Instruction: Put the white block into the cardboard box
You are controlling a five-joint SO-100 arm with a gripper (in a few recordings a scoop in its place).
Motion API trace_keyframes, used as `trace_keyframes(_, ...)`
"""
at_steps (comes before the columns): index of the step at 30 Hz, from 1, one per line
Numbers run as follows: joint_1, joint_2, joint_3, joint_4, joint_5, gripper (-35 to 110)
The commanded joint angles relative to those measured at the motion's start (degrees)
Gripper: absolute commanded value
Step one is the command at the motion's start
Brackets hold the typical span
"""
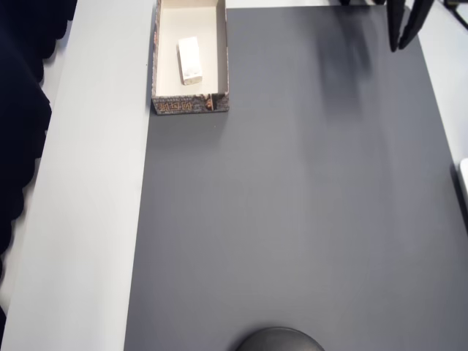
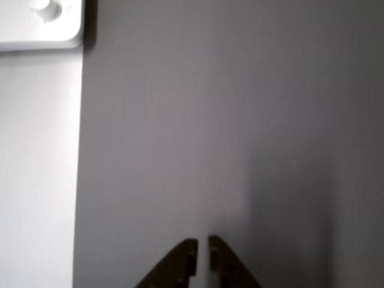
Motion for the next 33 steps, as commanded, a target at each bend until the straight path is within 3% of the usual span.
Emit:
trace_keyframes(1,0.88,5.8,2.99,-0.88,0.88,-2)
trace_keyframes(16,-1.93,23.38,14.5,1.32,-0.09,-2)
trace_keyframes(33,0.97,26.89,20.13,2.11,-1.23,-2)
